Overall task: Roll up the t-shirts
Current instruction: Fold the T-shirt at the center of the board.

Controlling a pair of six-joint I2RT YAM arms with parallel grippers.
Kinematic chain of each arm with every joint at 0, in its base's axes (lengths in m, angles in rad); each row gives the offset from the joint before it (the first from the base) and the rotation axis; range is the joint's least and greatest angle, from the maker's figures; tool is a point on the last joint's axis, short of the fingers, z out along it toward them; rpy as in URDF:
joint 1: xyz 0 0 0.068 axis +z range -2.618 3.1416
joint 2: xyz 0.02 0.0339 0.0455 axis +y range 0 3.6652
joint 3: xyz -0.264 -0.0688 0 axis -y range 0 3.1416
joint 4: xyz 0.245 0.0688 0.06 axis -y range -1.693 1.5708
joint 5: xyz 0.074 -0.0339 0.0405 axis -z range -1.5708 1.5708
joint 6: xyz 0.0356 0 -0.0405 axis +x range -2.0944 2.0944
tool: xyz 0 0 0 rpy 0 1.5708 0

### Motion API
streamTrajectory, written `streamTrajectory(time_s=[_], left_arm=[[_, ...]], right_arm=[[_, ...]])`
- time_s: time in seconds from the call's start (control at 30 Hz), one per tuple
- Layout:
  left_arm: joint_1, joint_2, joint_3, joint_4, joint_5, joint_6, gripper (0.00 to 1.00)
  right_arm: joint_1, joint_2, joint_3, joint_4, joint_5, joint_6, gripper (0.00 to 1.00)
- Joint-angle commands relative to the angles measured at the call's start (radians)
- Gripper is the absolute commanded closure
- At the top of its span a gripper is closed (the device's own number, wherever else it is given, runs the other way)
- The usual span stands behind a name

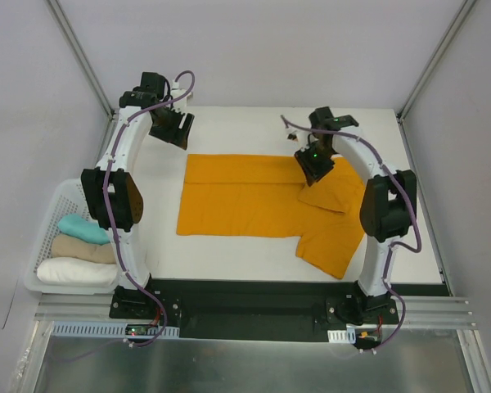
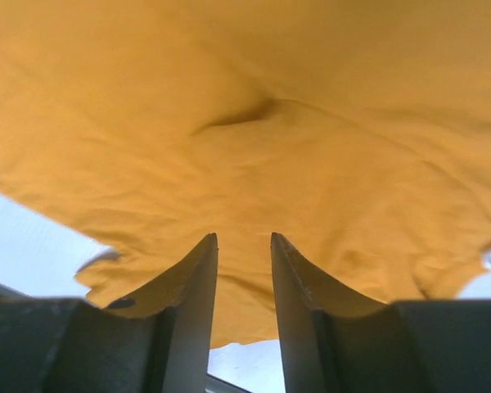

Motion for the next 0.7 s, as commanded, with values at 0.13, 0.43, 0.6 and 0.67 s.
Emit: streamTrajectory(time_s=[0.13,0.43,0.6,0.67], left_arm=[[-0.008,0.073,0.053,-0.018,0.025,-0.003,0.38],[-0.008,0.245,0.136,-0.018,0.027,0.015,0.84],[-0.008,0.337,0.182,-0.019,-0.034,0.052,0.92],[-0.008,0.359,0.202,-0.018,-0.038,0.058,0.95]], right_arm=[[-0.238,0.119,0.167,-0.07,0.033,-0.067,0.84],[-0.381,0.248,0.286,-0.024,0.041,-0.102,0.91],[-0.418,0.32,0.395,-0.016,0.003,-0.12,0.98],[-0.425,0.331,0.412,-0.004,-0.005,-0.128,0.99]])
